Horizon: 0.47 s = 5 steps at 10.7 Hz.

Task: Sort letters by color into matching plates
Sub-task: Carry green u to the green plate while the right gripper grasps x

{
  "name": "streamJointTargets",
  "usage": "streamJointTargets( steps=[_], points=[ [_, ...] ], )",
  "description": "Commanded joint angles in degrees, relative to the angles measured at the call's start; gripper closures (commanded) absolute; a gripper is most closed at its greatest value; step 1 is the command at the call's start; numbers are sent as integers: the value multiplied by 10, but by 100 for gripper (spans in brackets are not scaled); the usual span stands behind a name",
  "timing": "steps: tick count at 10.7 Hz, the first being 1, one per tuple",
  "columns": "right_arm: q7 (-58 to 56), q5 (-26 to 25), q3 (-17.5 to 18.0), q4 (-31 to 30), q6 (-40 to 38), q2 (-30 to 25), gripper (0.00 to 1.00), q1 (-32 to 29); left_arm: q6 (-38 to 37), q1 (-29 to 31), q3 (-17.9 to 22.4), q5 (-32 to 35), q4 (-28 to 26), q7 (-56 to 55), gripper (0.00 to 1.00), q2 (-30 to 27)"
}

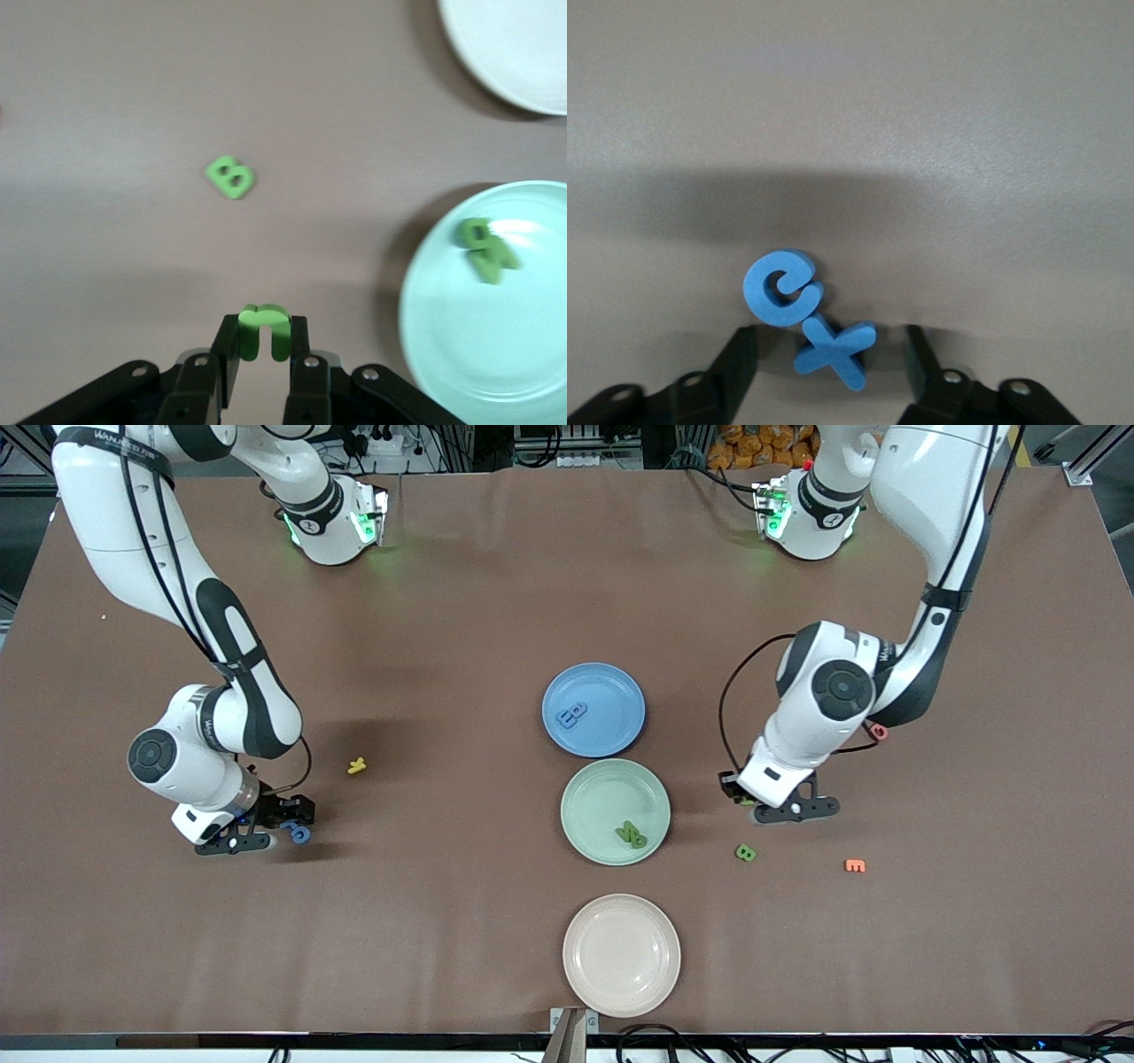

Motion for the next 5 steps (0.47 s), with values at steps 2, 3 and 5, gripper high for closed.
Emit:
streamJointTargets(
  steps=[2,3,5],
  points=[
    [-4,5,-3,-7,5,-1,42,2,-11,-63,4,-9,123,-63,100,99],
    [-4,5,-3,-7,5,-2,47,2,-10,-76,4,-9,161,-80,100,130],
    [-4,5,-3,-7,5,-2,50,3,-7,-89,4,-9,209,-102,100,170]
  ],
)
